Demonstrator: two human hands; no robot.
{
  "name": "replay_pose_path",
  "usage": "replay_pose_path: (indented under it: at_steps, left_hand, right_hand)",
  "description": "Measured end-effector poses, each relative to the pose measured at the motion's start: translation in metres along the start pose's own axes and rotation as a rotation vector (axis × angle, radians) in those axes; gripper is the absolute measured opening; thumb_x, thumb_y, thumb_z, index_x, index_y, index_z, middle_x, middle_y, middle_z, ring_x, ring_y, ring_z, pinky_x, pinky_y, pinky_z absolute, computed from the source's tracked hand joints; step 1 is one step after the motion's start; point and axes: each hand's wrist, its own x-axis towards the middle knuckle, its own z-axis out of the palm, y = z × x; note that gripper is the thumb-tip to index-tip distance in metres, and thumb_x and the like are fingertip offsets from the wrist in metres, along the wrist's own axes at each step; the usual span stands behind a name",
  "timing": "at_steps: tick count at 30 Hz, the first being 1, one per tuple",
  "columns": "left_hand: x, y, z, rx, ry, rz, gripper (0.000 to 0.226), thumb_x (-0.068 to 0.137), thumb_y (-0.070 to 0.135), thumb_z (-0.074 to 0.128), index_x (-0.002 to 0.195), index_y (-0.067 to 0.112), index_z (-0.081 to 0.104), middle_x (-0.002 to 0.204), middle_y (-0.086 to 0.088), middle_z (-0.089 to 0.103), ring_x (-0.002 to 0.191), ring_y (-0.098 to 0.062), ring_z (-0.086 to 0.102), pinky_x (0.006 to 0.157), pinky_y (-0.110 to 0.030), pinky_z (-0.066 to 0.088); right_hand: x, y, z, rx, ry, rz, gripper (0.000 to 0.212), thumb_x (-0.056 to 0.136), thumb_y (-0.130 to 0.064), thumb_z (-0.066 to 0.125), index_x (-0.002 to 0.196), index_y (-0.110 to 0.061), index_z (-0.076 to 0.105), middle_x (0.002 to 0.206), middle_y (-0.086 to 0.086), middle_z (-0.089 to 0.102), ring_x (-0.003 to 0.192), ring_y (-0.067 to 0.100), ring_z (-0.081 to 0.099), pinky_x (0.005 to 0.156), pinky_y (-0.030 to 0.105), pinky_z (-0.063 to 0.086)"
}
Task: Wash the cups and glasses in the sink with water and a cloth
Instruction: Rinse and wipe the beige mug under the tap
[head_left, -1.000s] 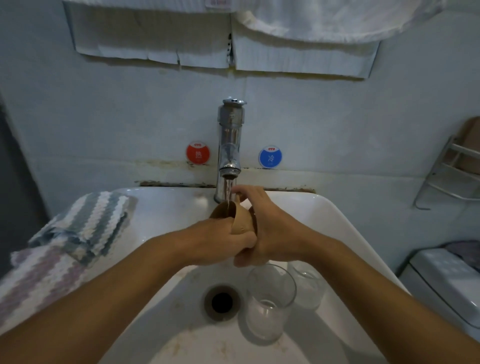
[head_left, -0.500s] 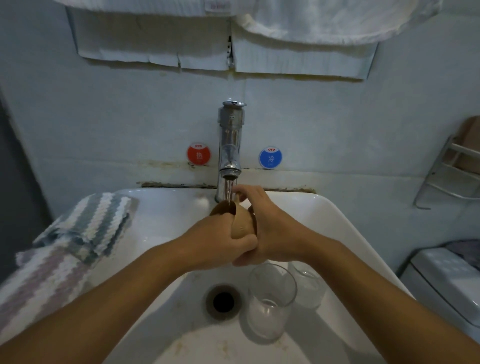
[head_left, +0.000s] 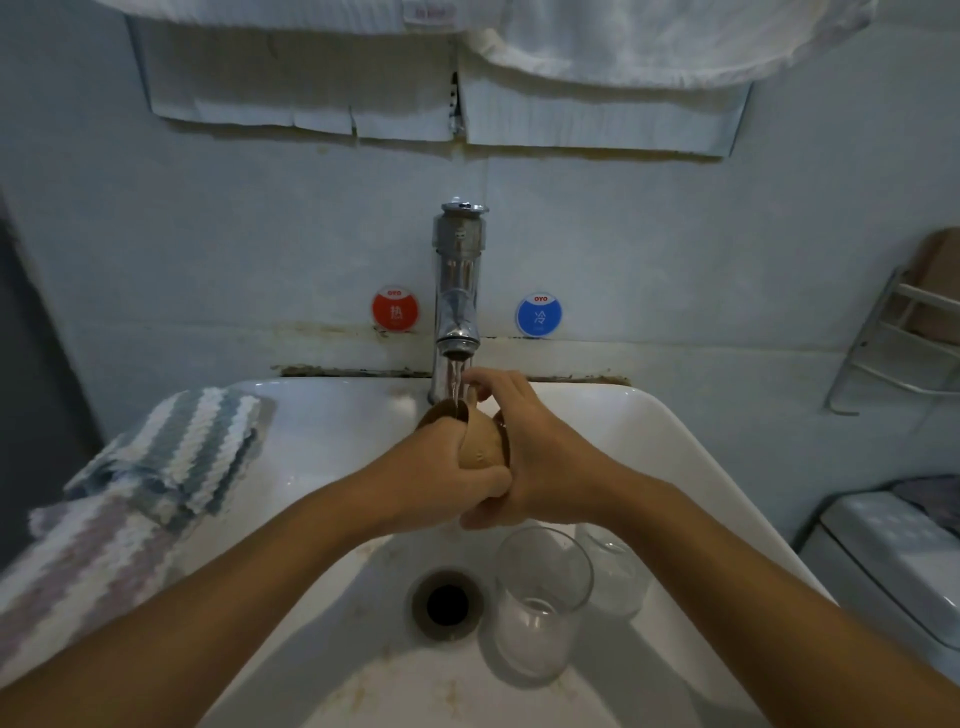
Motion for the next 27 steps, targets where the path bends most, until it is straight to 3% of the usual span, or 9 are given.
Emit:
replay_pose_path:
  at_steps: [3,6,8,10,13,19,22,24,27]
  left_hand:
    - [-0.006,0.012,-0.001,-0.104,-0.064,0.006,0.029,0.065,0.035,0.061,0.074,0.008,0.057,0.075,-0.018,0.058,0.073,-0.03,0.058,0.076,-0.047,0.054]
    - [-0.011,0.026,-0.001,-0.267,-0.08,-0.032,0.024,0.056,0.033,0.056,0.071,0.021,0.042,0.075,0.004,0.046,0.071,-0.007,0.045,0.065,-0.015,0.042]
    - [-0.013,0.029,-0.002,-0.296,-0.067,-0.052,0.024,0.052,0.034,0.057,0.068,0.021,0.043,0.065,0.012,0.053,0.063,0.0,0.049,0.059,-0.008,0.042]
    - [-0.009,0.022,-0.004,-0.229,-0.052,-0.014,0.043,0.049,0.046,0.057,0.065,0.006,0.054,0.062,0.006,0.064,0.064,-0.004,0.06,0.07,-0.018,0.053]
    - [-0.003,0.014,-0.008,-0.151,-0.09,0.057,0.056,0.066,0.043,0.06,0.088,-0.008,0.063,0.091,-0.024,0.065,0.084,-0.038,0.064,0.083,-0.057,0.055]
    - [-0.004,0.011,-0.009,-0.162,-0.063,0.046,0.044,0.059,0.046,0.065,0.092,0.017,0.065,0.091,-0.009,0.066,0.086,-0.026,0.067,0.081,-0.045,0.06]
    - [-0.001,0.008,-0.008,-0.236,-0.099,-0.073,0.03,0.072,0.02,0.075,0.098,0.02,0.06,0.087,0.007,0.061,0.085,-0.01,0.063,0.079,-0.023,0.056]
    - [-0.008,-0.005,-0.008,-0.424,-0.081,-0.138,0.013,0.091,0.0,0.059,0.097,0.012,0.06,0.09,0.004,0.057,0.095,-0.017,0.058,0.093,-0.032,0.05]
    - [-0.004,0.008,-0.004,-0.279,-0.065,-0.15,0.023,0.096,0.001,0.051,0.084,0.014,0.065,0.088,-0.001,0.062,0.093,-0.019,0.059,0.099,-0.037,0.047]
  right_hand:
    - [0.0,-0.005,0.004,-0.035,-0.005,-0.004,0.118,0.055,-0.025,0.096,0.146,-0.03,0.021,0.139,-0.008,0.029,0.12,0.013,0.044,0.1,0.033,0.051]
    - [0.0,-0.008,0.004,-0.035,-0.019,0.024,0.121,0.053,-0.026,0.097,0.146,-0.032,0.019,0.139,-0.01,0.025,0.124,0.015,0.039,0.104,0.037,0.048]
    - [-0.001,-0.008,0.0,-0.005,-0.068,0.062,0.128,0.052,-0.026,0.098,0.148,-0.035,0.014,0.139,-0.012,0.024,0.124,0.015,0.041,0.103,0.036,0.049]
    - [-0.001,-0.005,-0.009,0.056,-0.133,0.116,0.131,0.056,-0.02,0.096,0.151,-0.037,0.007,0.135,-0.012,0.031,0.114,0.009,0.05,0.093,0.022,0.053]
    - [-0.002,0.001,-0.024,0.195,-0.174,0.181,0.117,0.068,-0.003,0.087,0.152,-0.033,0.012,0.124,-0.009,0.046,0.099,0.006,0.058,0.074,0.011,0.054]
    - [-0.004,0.003,-0.027,0.283,-0.147,0.228,0.078,0.067,-0.003,0.088,0.13,-0.027,0.048,0.113,-0.006,0.062,0.098,0.012,0.064,0.074,0.016,0.057]
    - [-0.001,0.003,-0.023,0.213,-0.103,0.202,0.076,0.06,-0.01,0.093,0.121,-0.03,0.052,0.111,-0.013,0.06,0.095,0.008,0.061,0.067,0.009,0.053]
    - [0.001,0.003,-0.019,0.175,-0.089,0.188,0.076,0.058,-0.013,0.094,0.119,-0.029,0.053,0.109,-0.015,0.06,0.093,0.005,0.06,0.066,0.007,0.05]
    - [0.001,0.004,-0.018,0.14,-0.068,0.196,0.076,0.055,-0.015,0.096,0.115,-0.03,0.053,0.108,-0.015,0.06,0.093,0.006,0.061,0.07,0.012,0.053]
